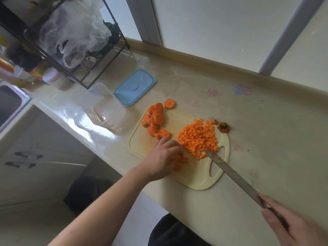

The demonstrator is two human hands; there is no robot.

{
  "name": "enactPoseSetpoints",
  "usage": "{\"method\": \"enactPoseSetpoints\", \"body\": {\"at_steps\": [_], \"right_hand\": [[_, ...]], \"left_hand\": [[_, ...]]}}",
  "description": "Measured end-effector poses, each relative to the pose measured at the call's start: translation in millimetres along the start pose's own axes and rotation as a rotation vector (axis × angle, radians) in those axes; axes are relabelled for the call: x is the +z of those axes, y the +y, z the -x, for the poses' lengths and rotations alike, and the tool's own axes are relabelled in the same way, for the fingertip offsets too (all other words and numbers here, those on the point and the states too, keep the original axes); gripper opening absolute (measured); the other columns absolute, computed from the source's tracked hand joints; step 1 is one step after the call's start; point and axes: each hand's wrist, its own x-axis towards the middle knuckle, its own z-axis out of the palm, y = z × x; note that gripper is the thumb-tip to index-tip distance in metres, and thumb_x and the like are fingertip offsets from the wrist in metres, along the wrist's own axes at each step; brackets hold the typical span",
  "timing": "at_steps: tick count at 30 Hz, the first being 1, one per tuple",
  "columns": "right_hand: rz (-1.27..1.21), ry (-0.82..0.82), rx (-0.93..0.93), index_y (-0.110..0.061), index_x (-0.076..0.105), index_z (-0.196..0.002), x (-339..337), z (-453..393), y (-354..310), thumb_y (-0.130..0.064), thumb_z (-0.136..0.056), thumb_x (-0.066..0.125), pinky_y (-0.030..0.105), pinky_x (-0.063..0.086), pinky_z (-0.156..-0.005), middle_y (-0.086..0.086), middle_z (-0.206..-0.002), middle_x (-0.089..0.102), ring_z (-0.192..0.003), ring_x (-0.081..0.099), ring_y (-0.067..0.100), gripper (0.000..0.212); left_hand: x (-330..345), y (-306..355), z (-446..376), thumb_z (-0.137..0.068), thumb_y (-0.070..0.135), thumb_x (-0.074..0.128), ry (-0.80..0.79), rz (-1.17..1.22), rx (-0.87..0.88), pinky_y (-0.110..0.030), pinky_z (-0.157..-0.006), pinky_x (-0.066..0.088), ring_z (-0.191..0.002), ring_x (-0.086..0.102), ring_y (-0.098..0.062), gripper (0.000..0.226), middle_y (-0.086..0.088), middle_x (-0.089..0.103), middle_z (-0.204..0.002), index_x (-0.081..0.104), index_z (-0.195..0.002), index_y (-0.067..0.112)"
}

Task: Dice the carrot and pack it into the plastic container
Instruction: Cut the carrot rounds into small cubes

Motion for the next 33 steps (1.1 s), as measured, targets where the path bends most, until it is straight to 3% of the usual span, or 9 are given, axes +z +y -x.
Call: {"method": "enactPoseSetpoints", "body": {"at_steps": [4,7,10,13,17,19,24,29,33], "right_hand": [[-0.017,0.0,0.01,-0.08,0.043,-0.098,3.0,0.2,-0.5,-0.079,-0.074,0.034,0.002,0.043,-0.053,-0.033,-0.071,0.063,-0.058,0.059,-0.011,0.026],[-0.021,0.004,0.014,-0.08,0.044,-0.098,5.8,-0.1,-0.8,-0.086,-0.072,0.029,-0.001,0.042,-0.055,-0.035,-0.075,0.063,-0.062,0.059,-0.013,0.03],[-0.033,-0.014,0.013,-0.076,0.049,-0.098,8.8,-1.4,-2.9,-0.089,-0.071,0.026,-0.003,0.041,-0.058,-0.036,-0.077,0.064,-0.064,0.058,-0.017,0.038],[-0.02,-0.008,0.001,-0.081,0.043,-0.098,9.1,-1.8,-7.0,-0.089,-0.072,0.026,-0.002,0.041,-0.056,-0.037,-0.076,0.063,-0.063,0.058,-0.016,0.032],[-0.004,-0.011,-0.021,-0.082,0.042,-0.099,9.9,-3.3,-10.9,-0.077,-0.074,0.037,-0.004,0.039,-0.054,-0.039,-0.077,0.062,-0.062,0.058,-0.017,0.026],[-0.015,-0.012,-0.03,-0.081,0.042,-0.099,9.8,-4.2,-10.7,-0.083,-0.074,0.032,-0.003,0.039,-0.054,-0.038,-0.076,0.062,-0.061,0.058,-0.016,0.027],[-0.016,-0.003,-0.047,-0.083,0.039,-0.098,10.2,-6.6,-7.7,-0.087,-0.072,0.027,-0.001,0.041,-0.054,-0.034,-0.071,0.062,-0.057,0.057,-0.012,0.028],[0.019,-0.005,-0.048,-0.084,0.039,-0.097,10.5,-9.8,-2.8,-0.089,-0.071,0.025,-0.002,0.041,-0.058,-0.037,-0.076,0.061,-0.063,0.057,-0.016,0.03],[0.009,0.013,-0.044,-0.084,0.039,-0.095,10.1,-8.5,2.7,-0.095,-0.065,0.019,0.004,0.045,-0.056,-0.029,-0.065,0.062,-0.058,0.058,-0.011,0.037]], "left_hand": [[-15.7,-18.2,9.3,-0.071,0.016,0.061,-0.148,-0.085,0.133,-0.038,-0.096,0.048,-0.112,0.056,-0.031,0.066,-0.01,0.057,-0.129,0.058,-0.137,0.012],[-15.5,-25.2,9.1,-0.08,0.017,0.076,-0.272,-0.127,0.157,-0.042,-0.095,0.054,-0.117,0.058,-0.033,0.073,-0.011,0.049,-0.141,0.05,-0.147,0.013],[-14.8,-24.4,5.5,-0.089,0.022,0.068,-0.266,-0.079,0.171,-0.047,-0.089,0.055,-0.109,0.061,-0.036,0.055,-0.012,0.048,-0.138,0.056,-0.141,0.009],[-12.8,-17.3,6.8,-0.096,0.036,0.055,-0.174,-0.032,0.164,-0.037,-0.085,0.055,-0.097,0.064,-0.031,0.049,-0.015,0.057,-0.127,0.063,-0.133,0.006],[-2.9,-19.6,12.7,-0.09,0.016,0.072,-0.112,0.046,0.113,-0.036,-0.088,0.053,-0.101,0.063,-0.031,0.052,-0.013,0.054,-0.133,0.058,-0.14,0.01],[1.4,-25.5,17.8,-0.089,0.011,0.072,-0.064,0.072,0.1,-0.037,-0.088,0.054,-0.1,0.063,-0.028,0.048,-0.012,0.056,-0.13,0.06,-0.136,0.01],[10.1,-26.7,24.9,-0.096,0.018,0.065,0.176,0.093,0.228,-0.038,-0.075,0.056,-0.089,0.064,-0.024,0.017,-0.006,0.068,-0.101,0.072,-0.107,0.007],[21.5,-18.4,7.9,-0.095,0.016,0.065,0.243,-0.014,0.329,-0.033,-0.074,0.054,-0.087,0.061,-0.026,0.016,-0.004,0.073,-0.097,0.078,-0.098,0.009],[31.8,-19.1,5.0,-0.095,0.016,0.061,0.236,-0.058,0.33,-0.03,-0.069,0.05,-0.084,0.053,-0.019,0.02,-0.006,0.069,-0.097,0.08,-0.097,0.011]]}}
